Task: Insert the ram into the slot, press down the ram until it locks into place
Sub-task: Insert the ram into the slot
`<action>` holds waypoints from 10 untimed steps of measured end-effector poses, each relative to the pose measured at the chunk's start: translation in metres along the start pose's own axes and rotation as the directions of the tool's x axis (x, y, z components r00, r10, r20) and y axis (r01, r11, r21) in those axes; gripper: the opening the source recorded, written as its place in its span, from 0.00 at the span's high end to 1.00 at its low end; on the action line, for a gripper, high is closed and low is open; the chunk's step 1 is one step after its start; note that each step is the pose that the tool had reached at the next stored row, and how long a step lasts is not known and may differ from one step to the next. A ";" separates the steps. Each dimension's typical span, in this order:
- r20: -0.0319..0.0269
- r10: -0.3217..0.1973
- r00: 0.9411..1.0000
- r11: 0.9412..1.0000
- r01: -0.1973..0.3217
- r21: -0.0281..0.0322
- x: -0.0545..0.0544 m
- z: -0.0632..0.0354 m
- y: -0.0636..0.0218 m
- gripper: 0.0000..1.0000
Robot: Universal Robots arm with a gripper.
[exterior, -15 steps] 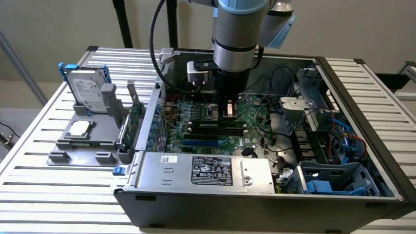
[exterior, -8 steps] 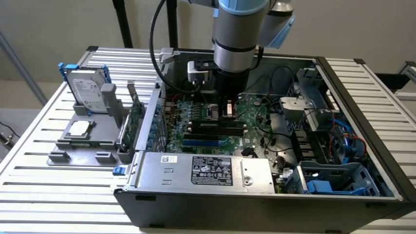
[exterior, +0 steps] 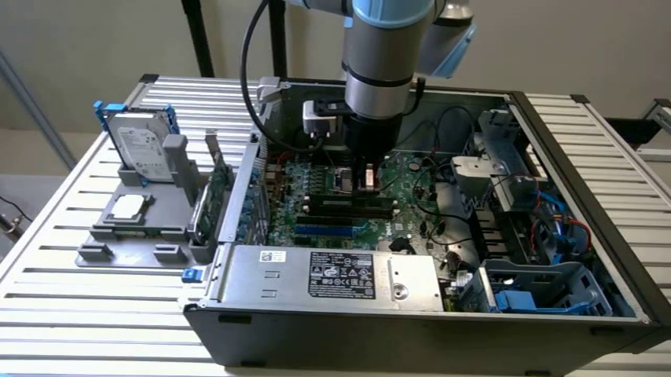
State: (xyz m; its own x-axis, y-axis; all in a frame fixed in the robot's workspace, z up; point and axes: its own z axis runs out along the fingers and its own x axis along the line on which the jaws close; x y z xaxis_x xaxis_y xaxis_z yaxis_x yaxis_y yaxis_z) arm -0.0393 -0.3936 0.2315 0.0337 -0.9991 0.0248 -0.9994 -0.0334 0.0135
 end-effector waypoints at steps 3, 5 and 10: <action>-0.001 0.002 1.000 1.000 -0.002 -0.001 0.000 0.0012 -0.0002 0.86; -0.002 0.003 1.000 1.000 -0.003 -0.001 0.000 0.0020 -0.0003 0.86; -0.002 0.006 1.000 1.000 -0.006 -0.001 0.000 0.0026 -0.0005 0.86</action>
State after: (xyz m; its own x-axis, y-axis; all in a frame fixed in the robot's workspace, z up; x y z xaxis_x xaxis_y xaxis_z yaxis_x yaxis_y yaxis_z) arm -0.0389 -0.3936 0.2289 0.0273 -0.9993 0.0272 -0.9995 -0.0269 0.0149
